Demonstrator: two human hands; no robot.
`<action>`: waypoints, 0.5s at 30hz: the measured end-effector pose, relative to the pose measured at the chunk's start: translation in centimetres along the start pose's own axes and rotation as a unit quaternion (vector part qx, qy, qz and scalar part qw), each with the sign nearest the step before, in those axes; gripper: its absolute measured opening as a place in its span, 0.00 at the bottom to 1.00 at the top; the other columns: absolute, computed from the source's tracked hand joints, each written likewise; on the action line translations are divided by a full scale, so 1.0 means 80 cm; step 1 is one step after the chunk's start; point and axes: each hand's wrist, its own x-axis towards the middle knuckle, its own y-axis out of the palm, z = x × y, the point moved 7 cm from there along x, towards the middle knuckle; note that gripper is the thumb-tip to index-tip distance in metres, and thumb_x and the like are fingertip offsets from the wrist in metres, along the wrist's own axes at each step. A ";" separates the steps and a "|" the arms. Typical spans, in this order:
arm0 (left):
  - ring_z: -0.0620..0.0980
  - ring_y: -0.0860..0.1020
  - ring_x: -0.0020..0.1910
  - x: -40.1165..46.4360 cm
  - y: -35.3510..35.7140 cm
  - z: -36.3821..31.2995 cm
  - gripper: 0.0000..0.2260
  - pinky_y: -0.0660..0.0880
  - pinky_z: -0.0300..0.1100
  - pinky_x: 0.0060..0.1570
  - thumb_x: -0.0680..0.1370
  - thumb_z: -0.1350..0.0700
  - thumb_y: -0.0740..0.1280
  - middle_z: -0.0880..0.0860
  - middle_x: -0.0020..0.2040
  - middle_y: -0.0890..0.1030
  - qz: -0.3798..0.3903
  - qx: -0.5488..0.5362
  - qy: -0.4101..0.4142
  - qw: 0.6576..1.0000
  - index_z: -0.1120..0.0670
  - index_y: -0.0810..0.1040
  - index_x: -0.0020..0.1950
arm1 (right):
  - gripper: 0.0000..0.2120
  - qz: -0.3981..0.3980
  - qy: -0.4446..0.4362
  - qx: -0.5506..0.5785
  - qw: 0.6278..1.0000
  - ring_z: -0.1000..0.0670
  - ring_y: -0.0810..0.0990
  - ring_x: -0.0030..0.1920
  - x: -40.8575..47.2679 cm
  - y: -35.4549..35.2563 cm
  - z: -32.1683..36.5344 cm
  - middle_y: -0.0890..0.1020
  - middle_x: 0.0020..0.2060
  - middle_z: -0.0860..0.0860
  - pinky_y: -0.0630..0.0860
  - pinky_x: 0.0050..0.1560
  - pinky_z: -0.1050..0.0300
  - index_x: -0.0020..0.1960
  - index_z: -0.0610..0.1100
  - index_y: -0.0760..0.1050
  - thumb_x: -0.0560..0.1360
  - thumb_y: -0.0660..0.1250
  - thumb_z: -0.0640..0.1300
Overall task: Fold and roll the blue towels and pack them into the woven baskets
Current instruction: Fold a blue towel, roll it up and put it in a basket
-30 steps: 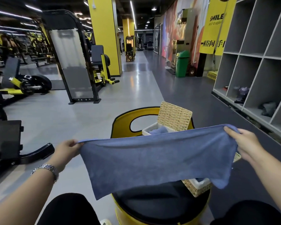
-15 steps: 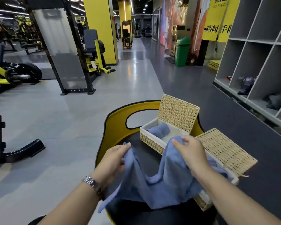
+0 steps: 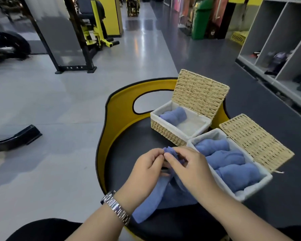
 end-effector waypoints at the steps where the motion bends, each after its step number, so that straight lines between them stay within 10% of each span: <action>1: 0.47 0.82 0.45 -0.002 0.003 0.000 0.16 0.81 0.47 0.47 0.78 0.67 0.56 0.49 0.43 0.84 0.018 -0.008 -0.001 1.000 0.52 0.81 0.47 | 0.12 0.002 0.000 -0.016 1.000 0.58 0.81 0.43 0.000 0.003 -0.001 0.82 0.38 0.55 0.75 0.46 0.65 0.43 0.50 0.80 0.71 0.66 0.58; 9: 0.41 0.77 0.50 0.008 -0.030 0.022 0.16 0.75 0.37 0.47 0.78 0.65 0.60 0.43 0.51 0.77 -0.081 0.106 0.054 0.990 0.44 0.72 0.55 | 0.05 0.052 0.008 -0.020 0.998 0.53 0.81 0.41 0.010 -0.001 -0.006 0.83 0.37 0.51 0.77 0.48 0.53 0.44 0.46 0.79 0.76 0.66 0.46; 15: 0.41 0.68 0.61 0.017 0.012 0.028 0.17 0.64 0.35 0.63 0.75 0.61 0.62 0.44 0.61 0.73 0.127 0.230 0.135 0.955 0.49 0.76 0.62 | 0.11 0.075 0.003 0.122 0.990 0.60 0.81 0.45 0.011 -0.028 0.010 0.84 0.40 0.57 0.75 0.47 0.68 0.44 0.52 0.80 0.77 0.65 0.37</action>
